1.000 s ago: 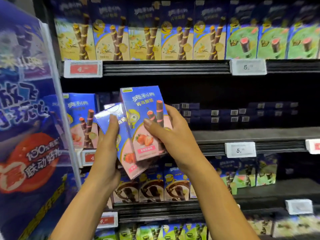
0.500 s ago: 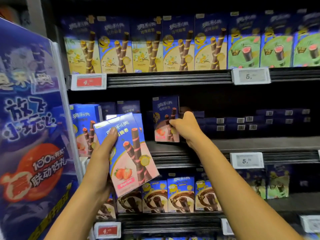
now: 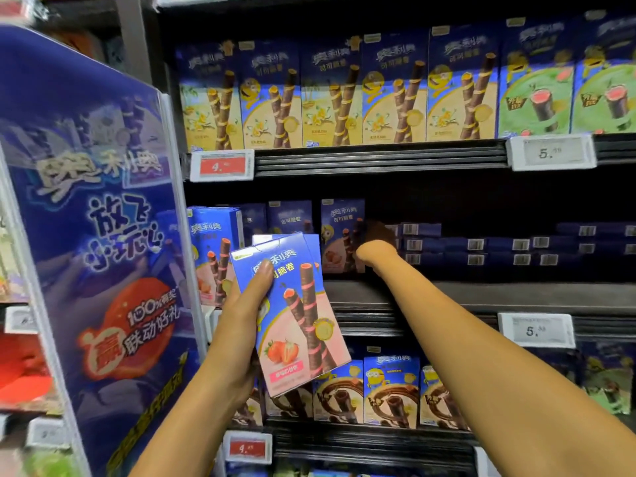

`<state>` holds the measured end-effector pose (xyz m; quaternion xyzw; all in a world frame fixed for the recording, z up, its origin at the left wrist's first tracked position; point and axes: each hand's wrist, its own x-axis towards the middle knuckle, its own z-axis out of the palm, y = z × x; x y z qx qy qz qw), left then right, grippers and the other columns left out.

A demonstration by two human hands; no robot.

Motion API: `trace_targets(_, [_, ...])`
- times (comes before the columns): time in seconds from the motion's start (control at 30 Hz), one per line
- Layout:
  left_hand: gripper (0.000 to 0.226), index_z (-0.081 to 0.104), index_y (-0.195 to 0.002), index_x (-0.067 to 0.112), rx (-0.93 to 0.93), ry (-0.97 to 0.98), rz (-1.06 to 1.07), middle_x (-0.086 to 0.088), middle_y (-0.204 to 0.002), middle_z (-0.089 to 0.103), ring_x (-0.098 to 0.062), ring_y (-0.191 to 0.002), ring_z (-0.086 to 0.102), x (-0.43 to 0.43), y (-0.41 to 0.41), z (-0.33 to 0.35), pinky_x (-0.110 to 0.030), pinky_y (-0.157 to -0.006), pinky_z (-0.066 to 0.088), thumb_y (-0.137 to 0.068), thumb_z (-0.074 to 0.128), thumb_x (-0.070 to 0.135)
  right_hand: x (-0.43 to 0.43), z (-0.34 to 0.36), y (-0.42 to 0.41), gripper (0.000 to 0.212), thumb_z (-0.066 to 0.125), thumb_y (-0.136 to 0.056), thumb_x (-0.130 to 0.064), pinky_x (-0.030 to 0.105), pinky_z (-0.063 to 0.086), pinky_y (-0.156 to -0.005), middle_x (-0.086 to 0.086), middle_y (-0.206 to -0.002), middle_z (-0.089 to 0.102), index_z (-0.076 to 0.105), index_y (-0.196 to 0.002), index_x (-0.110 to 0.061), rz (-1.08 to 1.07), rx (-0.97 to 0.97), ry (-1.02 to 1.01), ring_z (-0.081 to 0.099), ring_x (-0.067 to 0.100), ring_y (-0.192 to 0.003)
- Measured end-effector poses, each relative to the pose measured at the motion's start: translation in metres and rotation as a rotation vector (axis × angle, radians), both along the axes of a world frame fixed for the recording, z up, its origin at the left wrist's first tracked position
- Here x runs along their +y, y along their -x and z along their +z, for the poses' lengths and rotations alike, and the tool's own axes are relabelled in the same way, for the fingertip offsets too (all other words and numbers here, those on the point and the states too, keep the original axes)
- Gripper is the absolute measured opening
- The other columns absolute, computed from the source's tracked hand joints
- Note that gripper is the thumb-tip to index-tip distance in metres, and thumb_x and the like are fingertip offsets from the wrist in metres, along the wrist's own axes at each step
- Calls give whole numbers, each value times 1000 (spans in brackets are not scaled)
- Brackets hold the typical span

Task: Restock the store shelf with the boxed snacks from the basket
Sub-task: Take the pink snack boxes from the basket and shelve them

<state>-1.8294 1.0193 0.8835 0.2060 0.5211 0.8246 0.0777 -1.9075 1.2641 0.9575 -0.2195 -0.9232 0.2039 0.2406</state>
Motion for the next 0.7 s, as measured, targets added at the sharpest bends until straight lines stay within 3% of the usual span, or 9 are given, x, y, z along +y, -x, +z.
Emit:
trace_targets(0.1, [76, 54, -145, 14, -9, 13, -5, -16, -118, 77, -34, -92, 78, -1, 2, -2, -42, -75, 64, -85, 72, 57, -3, -8, 9, 49, 56, -100, -14, 37, 42, -107, 22, -148, 46, 44, -145, 0, 6, -40, 22, 48, 35, -135])
trace_targets(0.2, [73, 56, -143, 14, 14, 9, -12, -12, -111, 80, -28, -87, 80, 0, 6, -3, -37, -70, 64, -82, 68, 52, -8, -14, 9, 40, 44, -102, -9, 36, 43, -104, 22, -145, 49, 47, -140, 4, 38, -113, 83, 51, 35, -129])
trace_targets(0.23, [72, 58, -142, 14, 15, 1, -20, -11, -109, 80, -27, -86, 80, 0, 6, -3, -37, -69, 65, -82, 68, 52, -8, -15, 8, 37, 43, -102, -7, 35, 45, -99, 22, -141, 52, 50, -137, 4, 64, -108, 103, 55, 34, -122])
trace_targets(0.3, [70, 62, -137, 15, 2, -8, -52, -12, -113, 79, -29, -88, 80, 0, 4, -4, -42, -75, 66, -80, 68, 55, -10, -14, 0, 24, 46, -101, -8, 26, 49, -75, 20, -121, 59, 59, -120, -3, 121, -7, 269, 59, 24, -90])
trace_targets(0.37, [65, 65, -131, 16, 5, -4, -60, -12, -114, 79, -30, -89, 79, 4, 3, -1, -45, -80, 66, -80, 68, 55, -14, -13, -17, 6, 50, -98, -11, 24, 44, -61, 12, -100, 58, 56, -97, -11, 154, 218, 498, 53, 19, -72])
trace_targets(0.43, [53, 68, -120, 15, 35, -3, -54, -9, -104, 81, -25, -83, 80, 9, 5, 5, -38, -75, 65, -82, 67, 51, -20, -13, -40, 16, 56, -97, -20, 31, 50, -71, 6, -90, 60, 55, -86, -10, 233, 452, 665, 58, 23, -81])
trace_targets(0.5, [44, 72, -114, 17, 62, 0, -52, -8, -103, 82, -24, -84, 80, 15, 7, 13, -37, -73, 66, -88, 71, 52, -30, -12, -74, 28, 60, -95, -45, 37, 57, -77, 1, -96, 68, 65, -98, -17, 417, 458, 791, 68, 17, -91])
trace_targets(0.6, [65, 65, -137, 19, 107, 28, -40, -12, -126, 76, -35, -112, 74, 26, 9, 21, -56, -101, 57, -88, 67, 61, -41, -16, -120, 60, 64, -74, -75, 39, 60, -84, -8, -107, 74, 69, -109, -27, 629, 298, 770, 71, 11, -102])
trace_targets(0.7, [86, 59, -140, 19, 176, 64, 61, -11, -129, 73, -36, -118, 71, 45, 10, 30, -63, -107, 51, -79, 65, 79, -53, -22, -148, 56, 77, -72, -64, 31, 59, -82, -13, -106, 74, 62, -115, -31, 680, 275, 635, 72, 6, -98])
